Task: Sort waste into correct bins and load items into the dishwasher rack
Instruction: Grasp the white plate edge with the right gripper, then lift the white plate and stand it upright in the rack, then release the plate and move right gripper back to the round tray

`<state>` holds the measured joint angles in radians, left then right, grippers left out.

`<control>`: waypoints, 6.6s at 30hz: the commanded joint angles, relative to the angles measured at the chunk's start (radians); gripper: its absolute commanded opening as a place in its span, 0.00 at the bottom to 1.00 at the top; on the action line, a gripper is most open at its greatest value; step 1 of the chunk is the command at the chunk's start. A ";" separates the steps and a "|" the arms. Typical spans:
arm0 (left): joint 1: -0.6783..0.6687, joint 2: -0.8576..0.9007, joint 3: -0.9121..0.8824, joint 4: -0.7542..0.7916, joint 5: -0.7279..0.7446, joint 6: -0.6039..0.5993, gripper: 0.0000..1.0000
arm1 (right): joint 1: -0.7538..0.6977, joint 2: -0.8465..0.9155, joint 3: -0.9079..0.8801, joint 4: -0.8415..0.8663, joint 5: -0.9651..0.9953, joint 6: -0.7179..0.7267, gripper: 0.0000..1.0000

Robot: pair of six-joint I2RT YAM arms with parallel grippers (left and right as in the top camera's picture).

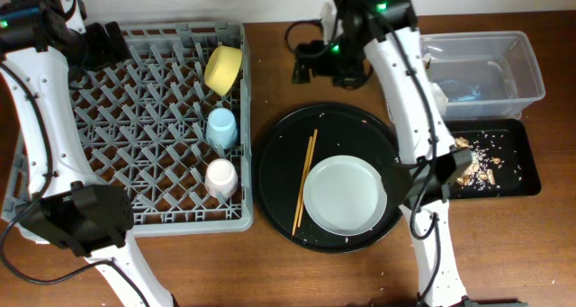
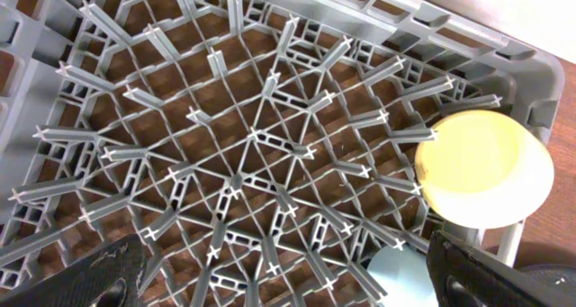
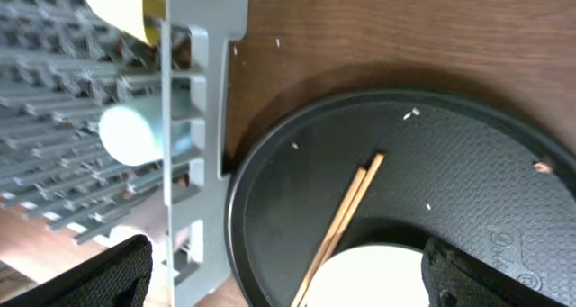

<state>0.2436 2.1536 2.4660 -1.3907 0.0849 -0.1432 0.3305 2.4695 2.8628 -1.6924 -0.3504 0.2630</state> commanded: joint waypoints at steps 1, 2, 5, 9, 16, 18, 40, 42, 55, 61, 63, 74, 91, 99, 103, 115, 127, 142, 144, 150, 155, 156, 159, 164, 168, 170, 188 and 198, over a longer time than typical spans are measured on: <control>0.002 -0.005 0.020 0.002 -0.004 -0.002 0.99 | 0.053 -0.039 -0.074 -0.007 0.155 0.047 0.89; 0.002 -0.005 0.020 0.002 -0.004 -0.002 0.99 | 0.068 -0.074 -0.115 -0.007 0.204 0.060 0.90; 0.002 -0.005 0.020 0.002 -0.004 -0.002 0.99 | 0.094 -0.192 -0.252 -0.007 0.244 0.067 0.98; 0.002 -0.005 0.020 0.002 -0.004 -0.002 0.99 | 0.101 -0.348 -0.494 -0.006 0.251 0.087 0.98; 0.002 -0.005 0.020 0.002 -0.004 -0.002 0.99 | 0.178 -0.357 -0.992 0.226 0.172 0.152 0.86; 0.002 -0.005 0.020 0.002 -0.004 -0.002 0.99 | 0.193 -0.357 -1.109 0.350 0.179 0.224 0.69; 0.002 -0.005 0.020 0.002 -0.004 -0.002 0.99 | 0.116 -0.482 -1.284 0.458 0.233 0.208 0.61; 0.002 -0.005 0.020 0.002 -0.004 -0.002 0.99 | 0.148 -0.482 -1.345 0.509 0.218 0.273 0.57; 0.006 -0.005 0.020 0.002 -0.004 -0.002 0.99 | 0.286 -0.407 -1.365 0.628 0.258 0.347 0.52; 0.008 -0.005 0.020 0.002 -0.004 -0.002 0.99 | 0.286 -0.395 -1.365 0.632 0.256 0.344 0.31; 0.008 -0.005 0.020 0.002 -0.004 -0.002 0.99 | 0.286 -0.394 -1.365 0.627 0.256 0.344 0.26; 0.008 -0.005 0.020 0.002 -0.004 -0.002 0.99 | 0.206 -0.394 -1.323 0.555 0.250 0.180 0.24; 0.008 -0.005 0.020 0.002 -0.004 -0.002 0.99 | 0.273 -0.388 -1.319 0.558 0.364 0.224 0.40; 0.008 -0.005 0.020 0.002 -0.004 -0.002 0.99 | 0.279 -0.387 -1.442 0.643 0.386 0.224 0.39; 0.008 -0.005 0.020 0.002 -0.004 -0.002 0.99 | 0.279 -0.387 -1.446 0.644 0.391 0.224 0.04; 0.008 -0.005 0.020 0.002 -0.004 -0.002 0.99 | 0.272 -0.397 -0.914 0.215 0.392 0.080 0.04; 0.008 -0.005 0.020 0.002 -0.004 -0.002 0.99 | 0.166 -0.363 -0.479 0.959 -0.260 0.114 0.04; 0.008 -0.005 0.020 0.002 -0.004 -0.002 0.99 | 0.185 -0.028 -0.600 1.847 -0.696 0.491 0.04; 0.008 -0.005 0.020 0.002 -0.004 -0.002 0.99 | 0.190 -0.026 -0.600 1.846 -0.579 0.566 0.04; 0.008 -0.005 0.020 0.002 -0.004 -0.002 0.99 | 0.220 -0.025 -0.615 1.846 -0.359 0.715 0.04; 0.008 -0.005 0.020 0.002 -0.004 -0.002 0.99 | 0.232 0.030 -0.615 1.905 -0.364 0.795 0.04; 0.008 -0.005 0.020 0.002 -0.004 -0.002 0.99 | 0.232 0.046 -0.615 1.942 -0.378 0.826 0.04; 0.008 -0.005 0.020 0.002 -0.004 -0.002 0.99 | 0.233 0.090 -0.615 1.989 -0.383 0.879 0.04; 0.008 -0.005 0.020 0.002 -0.004 -0.002 0.99 | 0.234 0.101 -0.615 1.985 -0.381 0.861 0.24; 0.008 -0.005 0.020 0.001 -0.004 -0.002 0.99 | 0.234 0.101 -0.615 2.021 -0.402 0.836 0.65; 0.007 -0.005 0.020 0.002 -0.004 -0.002 0.99 | 0.230 0.101 -0.608 2.070 -0.433 0.826 0.78; 0.008 -0.005 0.020 0.002 -0.004 -0.002 0.99 | 0.108 -0.316 -0.533 0.751 0.171 -0.069 0.98; 0.008 -0.005 0.020 0.001 -0.004 -0.002 0.99 | 0.108 -0.317 -0.673 0.301 0.240 -0.070 0.69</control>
<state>0.2447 2.1536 2.4668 -1.3903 0.0849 -0.1436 0.4328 2.1353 2.2520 -1.3697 -0.1654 0.1703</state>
